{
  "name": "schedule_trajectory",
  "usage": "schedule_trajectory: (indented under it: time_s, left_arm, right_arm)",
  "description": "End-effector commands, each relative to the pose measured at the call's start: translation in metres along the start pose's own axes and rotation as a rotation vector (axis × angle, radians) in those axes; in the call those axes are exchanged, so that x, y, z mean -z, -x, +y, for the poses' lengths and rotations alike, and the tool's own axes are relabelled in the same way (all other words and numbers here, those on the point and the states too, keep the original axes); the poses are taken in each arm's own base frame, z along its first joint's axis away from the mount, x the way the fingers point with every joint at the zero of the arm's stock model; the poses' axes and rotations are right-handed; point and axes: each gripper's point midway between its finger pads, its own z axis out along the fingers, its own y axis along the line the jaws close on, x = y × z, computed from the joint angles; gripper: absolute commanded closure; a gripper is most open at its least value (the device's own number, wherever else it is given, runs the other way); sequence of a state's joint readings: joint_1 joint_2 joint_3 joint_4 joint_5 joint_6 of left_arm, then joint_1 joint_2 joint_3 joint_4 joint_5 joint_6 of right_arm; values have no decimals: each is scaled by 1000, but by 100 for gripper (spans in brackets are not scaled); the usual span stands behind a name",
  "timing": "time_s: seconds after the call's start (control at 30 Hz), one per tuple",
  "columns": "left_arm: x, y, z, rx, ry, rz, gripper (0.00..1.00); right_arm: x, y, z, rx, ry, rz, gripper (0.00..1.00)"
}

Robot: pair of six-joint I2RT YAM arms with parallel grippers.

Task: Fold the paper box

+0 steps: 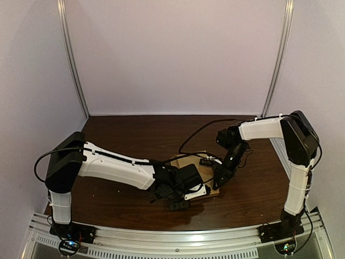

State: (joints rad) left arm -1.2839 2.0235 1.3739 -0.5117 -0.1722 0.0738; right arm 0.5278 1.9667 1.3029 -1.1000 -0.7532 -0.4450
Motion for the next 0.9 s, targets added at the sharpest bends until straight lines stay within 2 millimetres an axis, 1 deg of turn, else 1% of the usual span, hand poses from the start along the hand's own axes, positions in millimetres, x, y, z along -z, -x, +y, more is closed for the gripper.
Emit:
schedule_trajectory:
  time_s: [0.0, 0.13, 0.27, 0.33, 0.4, 0.57, 0.67, 0.87]
  left_arm:
    - [6, 45, 3, -46, 6, -132, 97]
    - [2, 41, 3, -81, 10, -104, 97]
    - [-5, 39, 3, -105, 15, -80, 97]
    - [-8, 40, 3, -110, 16, -75, 97]
    - [-10, 42, 3, -111, 21, -73, 95]
    - [-14, 45, 6, -110, 37, -71, 94]
    - [-13, 45, 7, -109, 41, -66, 93]
    - [4, 51, 13, -94, 60, -87, 87]
  right_arm:
    - [5, 13, 9, 12, 72, -65, 53]
    - [18, 13, -3, -18, 54, -102, 51]
    - [25, 10, -9, -30, 40, -117, 50]
    - [24, 8, -12, -35, 32, -114, 49]
    - [22, 7, -14, -43, 29, -107, 49]
    - [17, 4, -24, -66, 5, -83, 50]
    - [18, 4, -27, -67, -10, -80, 51]
    - [17, 2, -29, -72, -16, -78, 51]
